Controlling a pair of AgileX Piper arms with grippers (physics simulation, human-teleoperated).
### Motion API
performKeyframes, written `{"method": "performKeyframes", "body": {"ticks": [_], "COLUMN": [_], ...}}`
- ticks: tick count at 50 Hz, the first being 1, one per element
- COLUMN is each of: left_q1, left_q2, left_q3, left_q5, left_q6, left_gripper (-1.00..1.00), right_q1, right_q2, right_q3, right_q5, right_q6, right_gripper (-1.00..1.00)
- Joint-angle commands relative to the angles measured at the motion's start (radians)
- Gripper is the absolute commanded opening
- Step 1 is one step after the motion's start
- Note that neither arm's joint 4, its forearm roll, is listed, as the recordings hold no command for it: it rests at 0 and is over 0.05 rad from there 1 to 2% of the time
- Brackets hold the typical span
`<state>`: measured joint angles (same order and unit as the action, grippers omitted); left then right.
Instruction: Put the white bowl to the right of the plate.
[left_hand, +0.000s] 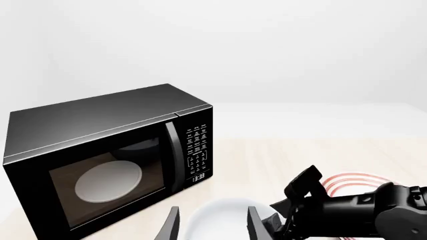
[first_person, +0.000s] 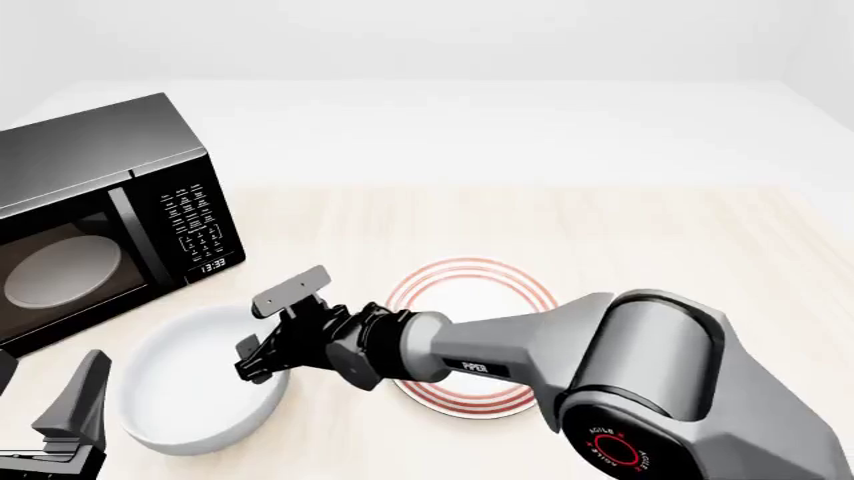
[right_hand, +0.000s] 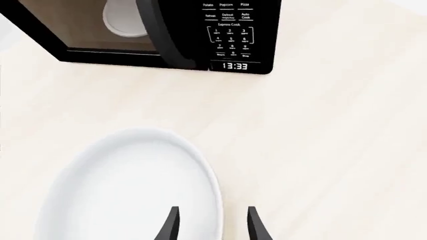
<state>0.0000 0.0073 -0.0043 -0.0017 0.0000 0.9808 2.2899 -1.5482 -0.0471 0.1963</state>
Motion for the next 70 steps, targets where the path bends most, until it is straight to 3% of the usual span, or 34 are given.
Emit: {"method": "performKeyframes", "body": {"ticks": [1, 23, 24, 37, 70], "left_q1": [0.0, 0.0, 0.0, 0.0, 0.0], "left_q2": [0.0, 0.0, 0.0, 0.0, 0.0], "left_q3": [0.0, 0.0, 0.0, 0.0, 0.0], "left_q5": [0.0, 0.0, 0.0, 0.0, 0.0], "left_q6": [0.0, 0.0, 0.0, 0.0, 0.0], "left_gripper": [1.0, 1.0, 1.0, 1.0, 1.0], "right_q1": [0.001, 0.013, 0.012, 0.001, -0.096], "right_q2": [0.041, 0.076, 0.073, 0.043, -0.327], "right_q3": [0.011, -0.008, -0.005, 0.016, 0.28], "right_q5": [-0.011, -0.01, -0.012, -0.01, -0.052], "right_q6": [0.016, 0.02, 0.014, 0.0, -0.08], "right_gripper": [1.0, 1.0, -1.0, -1.0, -1.0]}}
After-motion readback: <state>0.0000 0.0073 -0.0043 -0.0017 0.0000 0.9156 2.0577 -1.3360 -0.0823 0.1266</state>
